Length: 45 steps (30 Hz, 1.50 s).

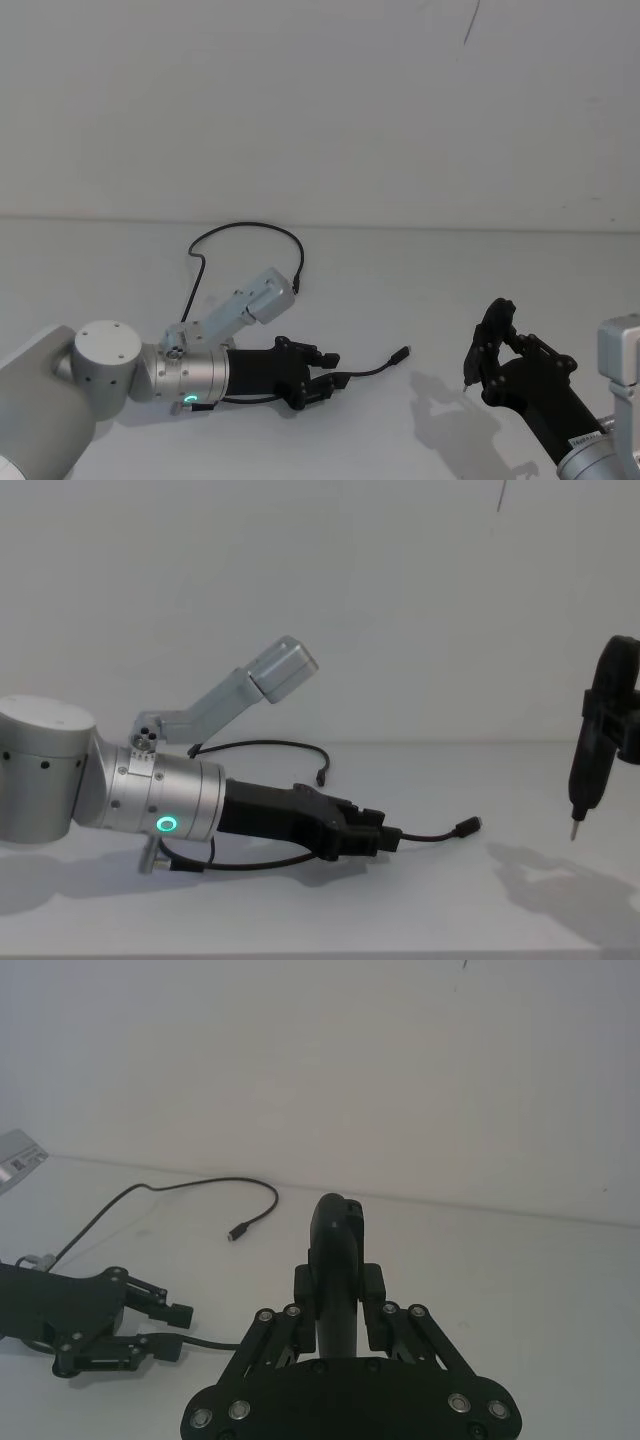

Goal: Pick up the data cable with the one hand.

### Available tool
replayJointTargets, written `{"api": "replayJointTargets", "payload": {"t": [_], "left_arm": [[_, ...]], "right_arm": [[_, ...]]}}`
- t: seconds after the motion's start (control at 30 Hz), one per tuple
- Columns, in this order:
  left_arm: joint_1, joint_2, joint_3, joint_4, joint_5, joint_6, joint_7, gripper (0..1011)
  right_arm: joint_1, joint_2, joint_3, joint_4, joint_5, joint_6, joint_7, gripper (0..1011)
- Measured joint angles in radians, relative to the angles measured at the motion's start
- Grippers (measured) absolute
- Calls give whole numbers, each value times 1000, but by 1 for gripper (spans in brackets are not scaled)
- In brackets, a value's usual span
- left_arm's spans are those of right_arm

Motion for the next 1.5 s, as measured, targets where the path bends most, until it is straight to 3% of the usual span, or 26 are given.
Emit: {"api": "replayJointTargets", "payload": {"t": [0.4,0.63,0.83,1.07,1.13,1.17,1.27,1.5], "left_arm": [[-2,-1,0,3,2,1,-2,44],[9,6,-12,-23,-4,0,-7,44],[36,41,-29,-113,-26,10,-19,44],[86,120,-51,-273,-59,47,-51,44],[109,160,-59,-346,-72,68,-67,43],[109,160,-59,-346,-72,68,-67,43],[140,213,-67,-433,-86,94,-83,44],[190,296,-80,-557,-109,135,-104,43]], "right_arm": [[0,0,0,0,0,0,0,269],[0,0,0,0,0,0,0,269],[0,0,0,0,0,0,0,269],[0,0,0,0,0,0,0,269],[0,0,0,0,0,0,0,269],[0,0,0,0,0,0,0,269],[0,0,0,0,0,0,0,269],[0,0,0,0,0,0,0,269]]}}
